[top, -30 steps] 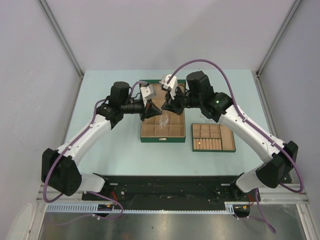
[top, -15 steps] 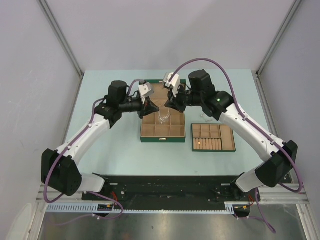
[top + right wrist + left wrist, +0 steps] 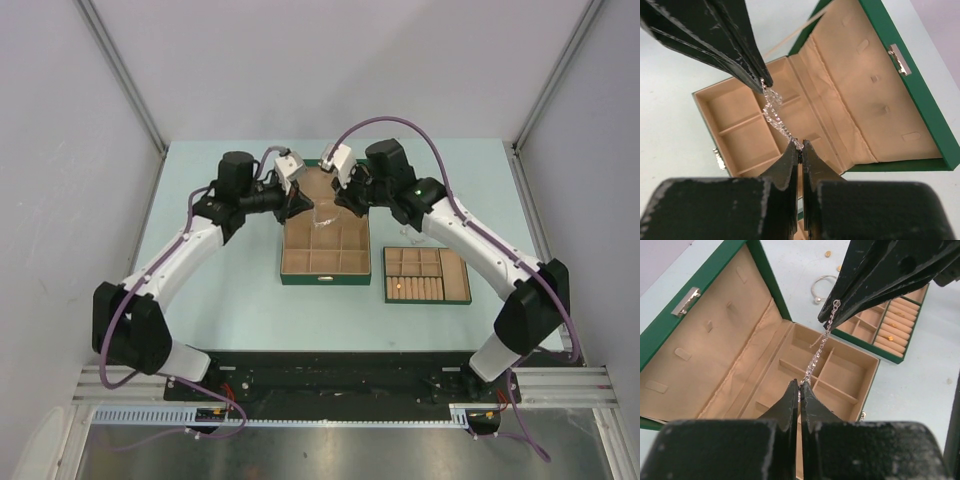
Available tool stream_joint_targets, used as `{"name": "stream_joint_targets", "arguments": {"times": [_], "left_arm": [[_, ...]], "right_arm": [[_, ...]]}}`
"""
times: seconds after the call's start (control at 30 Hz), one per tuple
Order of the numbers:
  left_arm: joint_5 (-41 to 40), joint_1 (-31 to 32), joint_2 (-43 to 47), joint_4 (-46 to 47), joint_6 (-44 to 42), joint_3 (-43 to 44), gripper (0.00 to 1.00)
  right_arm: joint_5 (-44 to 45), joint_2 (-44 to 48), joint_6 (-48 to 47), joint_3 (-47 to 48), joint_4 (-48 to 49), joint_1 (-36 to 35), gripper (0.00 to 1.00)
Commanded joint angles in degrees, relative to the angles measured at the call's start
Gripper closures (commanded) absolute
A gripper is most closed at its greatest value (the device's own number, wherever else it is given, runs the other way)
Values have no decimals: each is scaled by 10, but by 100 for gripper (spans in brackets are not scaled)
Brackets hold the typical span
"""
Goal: Organize the mixed jewelry
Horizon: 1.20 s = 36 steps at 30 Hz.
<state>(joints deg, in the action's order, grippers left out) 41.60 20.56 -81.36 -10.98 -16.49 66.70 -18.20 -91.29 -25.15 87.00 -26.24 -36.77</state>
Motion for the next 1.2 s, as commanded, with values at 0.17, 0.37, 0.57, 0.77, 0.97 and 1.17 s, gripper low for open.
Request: {"name": "stream_joint_targets", "arguments": {"times": [0.17,0.37,0.57,0.77,0.97,1.17], "left_arm": [[-40,-7,-62,24,0,77,100],[-55,-8,-101,22,-6,115,100],[-64,-8,-135,23,-9,149,100],[-71,-8,-158,24,-13,177,100],[-75,-9,-176,29,-12,190,100],[-86,-9,-186,39,-9,190,100]], "right_arm": [[61,-60,-8,44,61,15,100],[78,-91,-8,66,72,27,100],[90,-112,-8,91,78,39,100],[100,-130,-8,107,80,46,100],[107,-142,-7,116,81,49,100],[108,-149,-4,117,89,50,100]]}}
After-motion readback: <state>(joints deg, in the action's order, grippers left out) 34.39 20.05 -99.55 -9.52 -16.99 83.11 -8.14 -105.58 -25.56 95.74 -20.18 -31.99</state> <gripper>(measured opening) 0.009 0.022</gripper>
